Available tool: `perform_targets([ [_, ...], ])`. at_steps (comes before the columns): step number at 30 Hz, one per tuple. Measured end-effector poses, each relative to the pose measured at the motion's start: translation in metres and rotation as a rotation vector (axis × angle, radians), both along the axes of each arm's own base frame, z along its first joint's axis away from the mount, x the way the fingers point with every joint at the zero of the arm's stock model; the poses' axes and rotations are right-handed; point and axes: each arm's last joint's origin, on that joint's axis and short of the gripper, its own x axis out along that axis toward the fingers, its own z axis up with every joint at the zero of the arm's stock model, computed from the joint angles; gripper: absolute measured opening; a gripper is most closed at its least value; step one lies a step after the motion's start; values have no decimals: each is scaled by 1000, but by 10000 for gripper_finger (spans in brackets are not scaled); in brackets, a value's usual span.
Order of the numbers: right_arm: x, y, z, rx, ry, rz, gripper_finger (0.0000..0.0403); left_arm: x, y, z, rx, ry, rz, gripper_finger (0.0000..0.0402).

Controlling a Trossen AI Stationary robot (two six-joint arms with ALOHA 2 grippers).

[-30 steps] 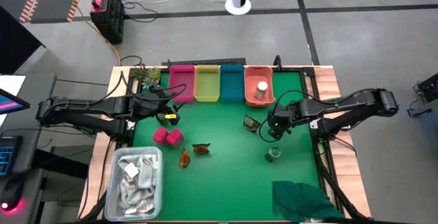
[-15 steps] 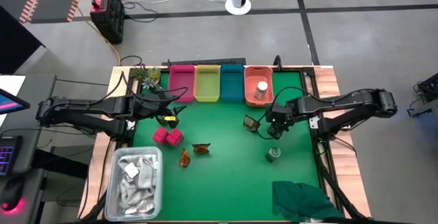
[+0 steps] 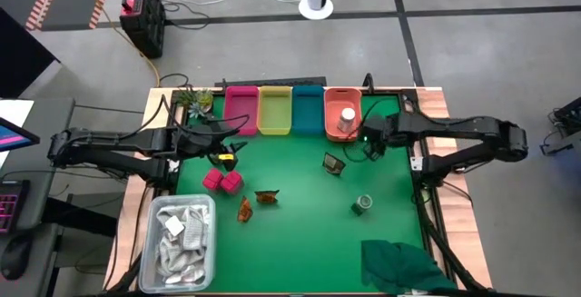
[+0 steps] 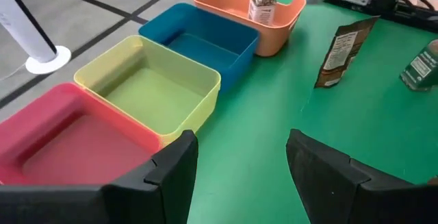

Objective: Sort spices by type
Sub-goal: Put the white lid seasoning bottle into the orange bin

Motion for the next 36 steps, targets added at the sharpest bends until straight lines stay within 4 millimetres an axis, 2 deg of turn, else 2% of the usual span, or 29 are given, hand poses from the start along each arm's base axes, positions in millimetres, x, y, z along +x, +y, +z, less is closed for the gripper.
perform_targets([
  [11,17,-46,43,-239,-133,85,219,0,-1,0,-43,-21,17,213],
  [18,29,-65,59,-328,-284,173,220,1,-9,0,-60,-30,-16,213],
  [24,35,-82,55,-230,-410,225,220,2,-19,1,-74,-51,-57,213],
  [29,41,-99,44,-146,-390,229,220,2,-30,5,-11,-81,-74,212],
  [36,62,-127,24,-34,-321,216,220,5,-37,1,-19,-65,-92,212],
])
